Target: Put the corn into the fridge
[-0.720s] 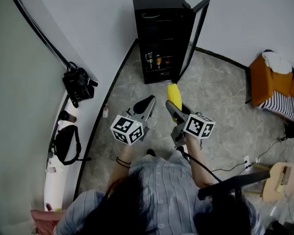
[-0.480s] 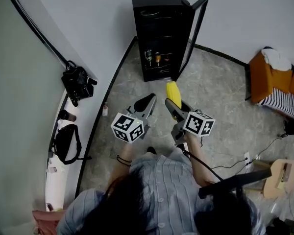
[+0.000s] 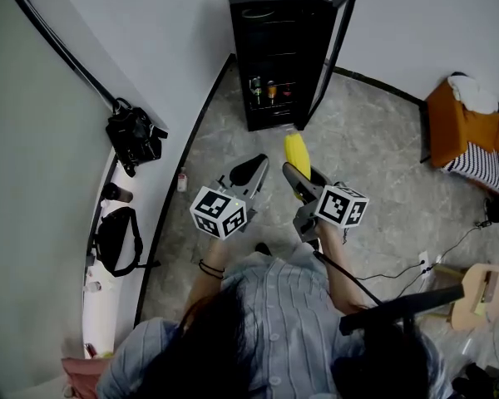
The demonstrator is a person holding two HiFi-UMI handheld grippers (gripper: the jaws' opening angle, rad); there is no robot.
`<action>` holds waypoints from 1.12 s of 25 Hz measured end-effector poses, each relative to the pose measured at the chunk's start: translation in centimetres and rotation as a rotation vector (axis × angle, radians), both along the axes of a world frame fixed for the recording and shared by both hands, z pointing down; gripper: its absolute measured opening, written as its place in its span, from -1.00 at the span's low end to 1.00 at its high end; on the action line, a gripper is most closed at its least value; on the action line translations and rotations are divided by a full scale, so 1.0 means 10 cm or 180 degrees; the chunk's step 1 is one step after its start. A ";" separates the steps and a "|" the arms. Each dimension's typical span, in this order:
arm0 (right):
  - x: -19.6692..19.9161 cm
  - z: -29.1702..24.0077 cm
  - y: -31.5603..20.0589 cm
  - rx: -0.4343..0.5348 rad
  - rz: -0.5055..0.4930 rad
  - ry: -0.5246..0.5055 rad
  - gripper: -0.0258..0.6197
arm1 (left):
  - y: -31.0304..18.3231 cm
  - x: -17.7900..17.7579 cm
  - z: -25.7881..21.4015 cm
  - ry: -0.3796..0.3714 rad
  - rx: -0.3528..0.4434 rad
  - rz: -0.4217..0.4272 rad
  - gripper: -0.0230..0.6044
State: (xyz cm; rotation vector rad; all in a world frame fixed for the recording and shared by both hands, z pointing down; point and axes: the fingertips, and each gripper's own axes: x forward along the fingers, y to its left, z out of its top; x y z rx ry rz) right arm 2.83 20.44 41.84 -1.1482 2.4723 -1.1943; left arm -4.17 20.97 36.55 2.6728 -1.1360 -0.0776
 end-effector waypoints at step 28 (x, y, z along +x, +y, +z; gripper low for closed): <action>0.11 0.41 -0.80 -0.0323 0.0053 0.0005 -0.14 | -0.86 -0.02 0.40 0.0034 -0.0330 -0.0041 -0.90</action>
